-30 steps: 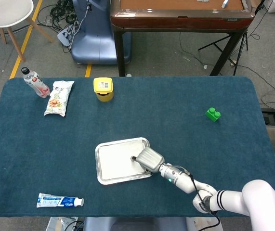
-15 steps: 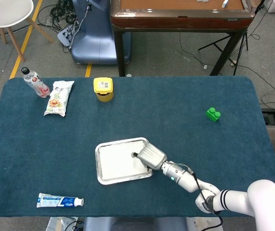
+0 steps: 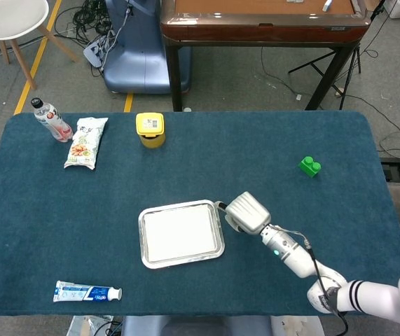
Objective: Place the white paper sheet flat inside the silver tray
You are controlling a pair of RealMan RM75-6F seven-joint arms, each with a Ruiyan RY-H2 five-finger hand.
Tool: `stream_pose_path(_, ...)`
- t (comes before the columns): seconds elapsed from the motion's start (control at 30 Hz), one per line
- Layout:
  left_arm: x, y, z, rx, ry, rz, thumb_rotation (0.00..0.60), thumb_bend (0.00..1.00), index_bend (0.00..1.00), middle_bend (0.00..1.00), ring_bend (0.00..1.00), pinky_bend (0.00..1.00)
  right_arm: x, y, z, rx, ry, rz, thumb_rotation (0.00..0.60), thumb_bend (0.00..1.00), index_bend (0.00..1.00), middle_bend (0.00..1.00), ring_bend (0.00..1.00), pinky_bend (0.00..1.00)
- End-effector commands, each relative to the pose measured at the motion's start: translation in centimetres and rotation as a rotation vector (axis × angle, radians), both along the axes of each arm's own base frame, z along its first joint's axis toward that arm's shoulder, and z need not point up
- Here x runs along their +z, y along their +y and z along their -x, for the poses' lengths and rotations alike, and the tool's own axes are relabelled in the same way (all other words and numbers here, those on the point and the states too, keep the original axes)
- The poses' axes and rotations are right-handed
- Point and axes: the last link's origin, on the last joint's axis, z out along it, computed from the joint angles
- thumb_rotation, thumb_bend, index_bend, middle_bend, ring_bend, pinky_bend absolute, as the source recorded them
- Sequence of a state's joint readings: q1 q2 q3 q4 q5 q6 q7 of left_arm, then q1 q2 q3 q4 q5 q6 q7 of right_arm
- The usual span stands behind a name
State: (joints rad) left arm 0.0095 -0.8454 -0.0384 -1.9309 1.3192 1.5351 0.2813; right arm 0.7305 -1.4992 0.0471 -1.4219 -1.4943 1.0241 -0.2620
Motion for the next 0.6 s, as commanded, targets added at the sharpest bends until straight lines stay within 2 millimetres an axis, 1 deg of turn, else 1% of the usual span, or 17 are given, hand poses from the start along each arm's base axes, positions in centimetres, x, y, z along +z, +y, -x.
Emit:
stream_pose_path(0.03, -0.2, 0.1, 0.0, 0.000, -0.002, 0.006, 0.600, 0.29, 0.39, 0.36, 0.29, 0.51, 2.3, 0.9, 1.2, -0.042, 0.000, 0.043, 0.600, 0.19, 0.33, 0.70, 0.63, 0.88)
stream_pose_path(0.07, -0.2, 0.1, 0.1, 0.001, -0.002, 0.005, 0.600, 0.29, 0.39, 0.36, 0.29, 0.51, 3.0, 1.1, 1.6, -0.054, 0.007, 0.053, 0.600, 0.16, 0.33, 0.64, 0.55, 0.81)
stream_pose_path(0.17, -0.2, 0.1, 0.2, 0.005, -0.002, 0.005, 0.600, 0.29, 0.39, 0.36, 0.29, 0.51, 5.0, 2.2, 2.7, -0.112, 0.027, 0.088, 0.600, 0.14, 0.33, 0.50, 0.41, 0.59)
stream_pose_path(0.27, -0.3, 0.1, 0.3, 0.009, -0.001, 0.011, 0.600, 0.29, 0.38, 0.36, 0.29, 0.51, 6.8, 3.3, 3.7, -0.162, 0.043, 0.124, 0.600, 0.14, 0.33, 0.46, 0.34, 0.45)
stream_pose_path(0.33, -0.5, 0.2, 0.3, 0.007, -0.003, 0.015, 0.600, 0.29, 0.36, 0.36, 0.29, 0.51, 8.0, 4.0, 4.5, -0.183, 0.064, 0.160, 0.600, 0.14, 0.34, 0.45, 0.32, 0.37)
stream_pose_path(0.37, -0.6, 0.2, 0.3, 0.005, -0.004, 0.018, 0.600, 0.29, 0.34, 0.36, 0.29, 0.51, 8.5, 4.3, 4.8, -0.192, 0.070, 0.176, 0.600, 0.14, 0.34, 0.45, 0.32, 0.34)
stream_pose_path(0.43, -0.8, 0.2, 0.3, -0.002, -0.005, 0.023, 0.600, 0.29, 0.28, 0.36, 0.29, 0.51, 9.6, 5.3, 5.5, -0.220, 0.074, 0.210, 0.600, 0.14, 0.34, 0.45, 0.32, 0.33)
stream_pose_path(0.5, -1.1, 0.3, 0.2, -0.011, -0.008, 0.029, 0.600, 0.29, 0.26, 0.36, 0.29, 0.51, 10.8, 6.5, 6.3, -0.255, 0.073, 0.243, 0.600, 0.14, 0.34, 0.45, 0.32, 0.33)
stream_pose_path(0.6, -1.4, 0.3, 0.1, -0.018, -0.009, 0.041, 0.600, 0.29, 0.25, 0.36, 0.29, 0.51, 12.2, 8.3, 7.3, -0.305, 0.085, 0.294, 0.600, 0.14, 0.34, 0.45, 0.32, 0.33)
